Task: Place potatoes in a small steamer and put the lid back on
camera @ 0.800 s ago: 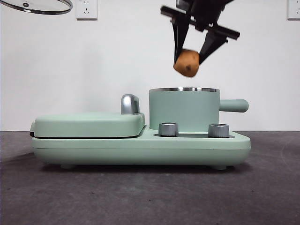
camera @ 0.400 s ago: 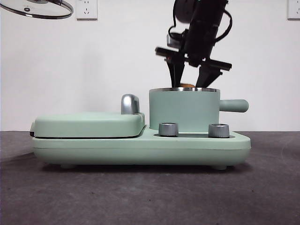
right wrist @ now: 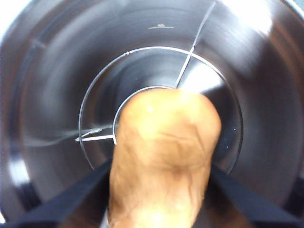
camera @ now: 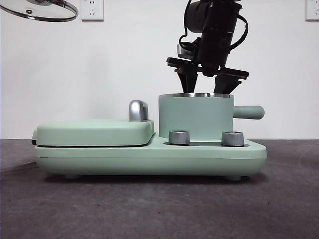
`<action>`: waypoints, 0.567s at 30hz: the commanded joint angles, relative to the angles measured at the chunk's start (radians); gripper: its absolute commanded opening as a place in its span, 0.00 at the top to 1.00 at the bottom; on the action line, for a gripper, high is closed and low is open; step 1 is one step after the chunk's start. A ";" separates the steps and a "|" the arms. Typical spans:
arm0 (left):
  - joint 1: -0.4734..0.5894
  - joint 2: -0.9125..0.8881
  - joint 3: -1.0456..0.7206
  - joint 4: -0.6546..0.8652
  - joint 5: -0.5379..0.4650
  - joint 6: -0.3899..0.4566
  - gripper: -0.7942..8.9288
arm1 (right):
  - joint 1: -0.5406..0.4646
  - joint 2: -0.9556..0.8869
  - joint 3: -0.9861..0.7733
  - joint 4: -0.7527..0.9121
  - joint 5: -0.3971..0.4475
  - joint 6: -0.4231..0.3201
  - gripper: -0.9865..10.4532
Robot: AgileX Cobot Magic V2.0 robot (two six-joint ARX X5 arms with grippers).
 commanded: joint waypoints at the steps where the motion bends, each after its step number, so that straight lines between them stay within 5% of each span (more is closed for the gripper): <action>1: 0.001 0.017 0.034 0.027 0.000 0.007 0.91 | 0.009 0.019 0.026 0.015 0.000 -0.009 0.55; 17: -0.026 0.019 0.032 0.018 0.003 0.002 0.91 | 0.010 -0.164 0.294 -0.270 0.075 -0.032 0.56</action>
